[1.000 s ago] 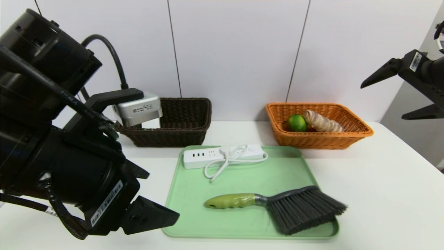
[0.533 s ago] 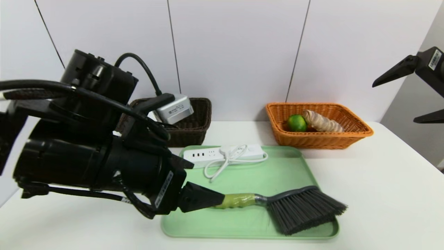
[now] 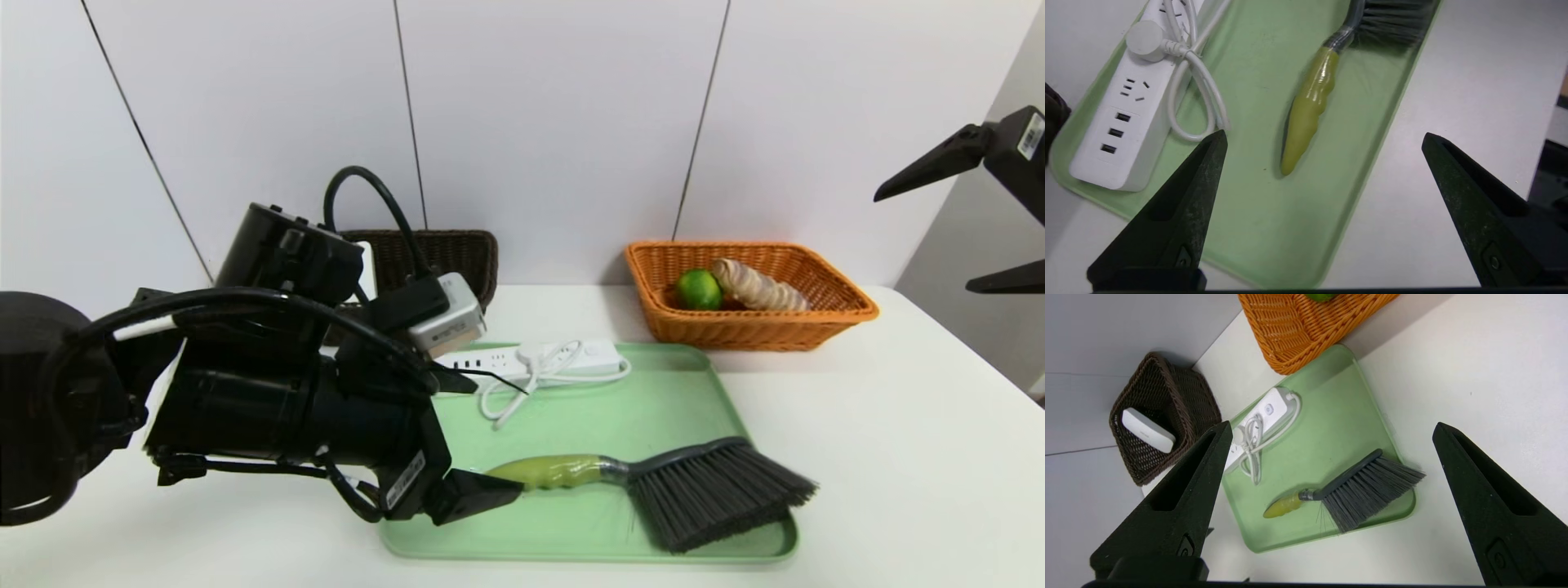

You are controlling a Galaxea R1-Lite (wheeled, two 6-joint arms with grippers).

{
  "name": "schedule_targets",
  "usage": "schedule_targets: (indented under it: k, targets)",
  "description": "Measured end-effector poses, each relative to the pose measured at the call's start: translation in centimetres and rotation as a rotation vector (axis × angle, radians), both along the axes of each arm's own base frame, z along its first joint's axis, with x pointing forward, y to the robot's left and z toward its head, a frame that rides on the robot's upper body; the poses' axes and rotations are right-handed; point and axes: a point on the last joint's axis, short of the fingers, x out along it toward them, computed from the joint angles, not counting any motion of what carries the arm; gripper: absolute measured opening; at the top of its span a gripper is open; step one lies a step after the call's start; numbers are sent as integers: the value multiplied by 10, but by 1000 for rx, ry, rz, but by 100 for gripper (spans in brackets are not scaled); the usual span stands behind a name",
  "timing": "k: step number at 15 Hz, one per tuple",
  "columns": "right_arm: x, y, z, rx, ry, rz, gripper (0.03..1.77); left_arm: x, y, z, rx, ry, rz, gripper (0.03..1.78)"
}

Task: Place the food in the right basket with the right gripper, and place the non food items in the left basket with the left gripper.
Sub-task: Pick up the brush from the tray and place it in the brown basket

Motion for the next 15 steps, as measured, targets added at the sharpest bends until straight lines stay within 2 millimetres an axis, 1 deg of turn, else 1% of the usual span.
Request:
schedule_targets:
  k: [2,6,8,11,15]
  targets:
    - [-2,-2,0,26,3,19,170,13,-4,-9,57,-53,-41,169]
    - [-4,-3,-1,50,-7,37,170,40,-21,-16,121,-96,-102,169]
    - [-3,-3,2,54,-48,39,170,49,-28,-17,155,-99,-135,169]
    - [0,-2,2,69,-77,55,170,52,-30,-20,229,-34,-175,169]
    - [2,-2,-8,82,-36,68,170,52,-31,-18,230,-35,-174,169]
